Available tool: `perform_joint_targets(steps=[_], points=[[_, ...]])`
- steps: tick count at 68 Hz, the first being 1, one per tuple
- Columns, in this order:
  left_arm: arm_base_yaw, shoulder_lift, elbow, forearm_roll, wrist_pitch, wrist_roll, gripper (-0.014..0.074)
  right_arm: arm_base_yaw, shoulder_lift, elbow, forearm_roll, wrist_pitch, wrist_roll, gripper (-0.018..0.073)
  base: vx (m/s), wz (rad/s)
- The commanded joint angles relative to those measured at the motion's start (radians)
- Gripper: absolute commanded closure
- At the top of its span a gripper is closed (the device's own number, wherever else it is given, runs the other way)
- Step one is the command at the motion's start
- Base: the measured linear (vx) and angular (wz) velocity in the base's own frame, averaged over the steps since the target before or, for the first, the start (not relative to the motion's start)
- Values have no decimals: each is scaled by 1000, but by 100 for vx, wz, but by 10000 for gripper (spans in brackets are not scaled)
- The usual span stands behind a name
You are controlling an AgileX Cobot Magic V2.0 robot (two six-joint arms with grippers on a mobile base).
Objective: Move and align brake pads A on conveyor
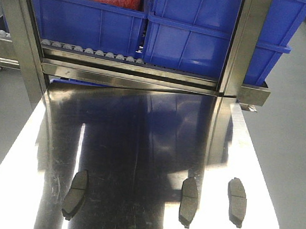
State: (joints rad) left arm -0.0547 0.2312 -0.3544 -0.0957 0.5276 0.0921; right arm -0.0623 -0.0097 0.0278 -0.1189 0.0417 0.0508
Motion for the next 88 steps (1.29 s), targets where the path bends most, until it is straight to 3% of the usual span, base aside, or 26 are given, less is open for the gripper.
perform_joint_targets(steps=[1,24,39,47,62,79,88], points=[[-5,10,-28,-12,-99,2,603,-8,-13,12,-8,-71,0,571,0,0],[-5,10,-28,-12,-99,2,603,-8,-13,12,-8,-73,-1,571,0,0],[-5,10,-28,-12,-99,2,603,-8,-12,1,-59,-276,-9,571,0,0],[-5,10,-28,-12,-99,2,603,-8,33,-86,-63,-254,-8,571,0,0],[-5,10,-28,-12,-99,2,603,-6,305,-381,-55,22,3,571,0,0],[-5,10,-28,-12,-99,2,603,-6,630,-658,15,486,3,571,0,0],[-5,10,-28,-12,-99,2,603,-6,743,-738,84,642,3,571,0,0]])
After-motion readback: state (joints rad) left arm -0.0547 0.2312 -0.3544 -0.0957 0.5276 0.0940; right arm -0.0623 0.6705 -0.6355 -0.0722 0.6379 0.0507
